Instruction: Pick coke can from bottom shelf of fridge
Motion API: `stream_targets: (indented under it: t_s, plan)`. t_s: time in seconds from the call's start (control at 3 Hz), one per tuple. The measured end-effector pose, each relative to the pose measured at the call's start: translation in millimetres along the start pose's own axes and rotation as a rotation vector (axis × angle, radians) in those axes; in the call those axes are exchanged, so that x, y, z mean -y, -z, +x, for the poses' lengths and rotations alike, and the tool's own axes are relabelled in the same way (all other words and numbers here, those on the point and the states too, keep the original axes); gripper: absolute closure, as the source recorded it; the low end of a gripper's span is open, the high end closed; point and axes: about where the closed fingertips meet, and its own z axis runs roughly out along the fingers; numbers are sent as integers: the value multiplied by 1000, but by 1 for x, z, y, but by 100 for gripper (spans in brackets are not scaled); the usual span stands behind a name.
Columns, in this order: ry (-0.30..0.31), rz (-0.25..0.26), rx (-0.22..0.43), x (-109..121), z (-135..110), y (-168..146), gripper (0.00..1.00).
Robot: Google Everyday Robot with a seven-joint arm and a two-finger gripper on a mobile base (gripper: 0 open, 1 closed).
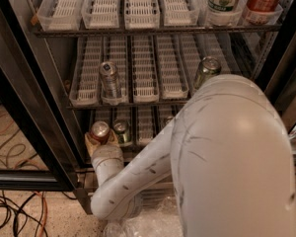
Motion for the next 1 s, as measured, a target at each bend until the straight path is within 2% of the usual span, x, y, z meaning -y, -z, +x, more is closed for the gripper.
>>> stream_targets:
  t_s: [0.67,1.0]
  plan:
    - [-20,-259,3,-17,-27,53,100]
    - [-24,-343,-7,-17,-44,109,100]
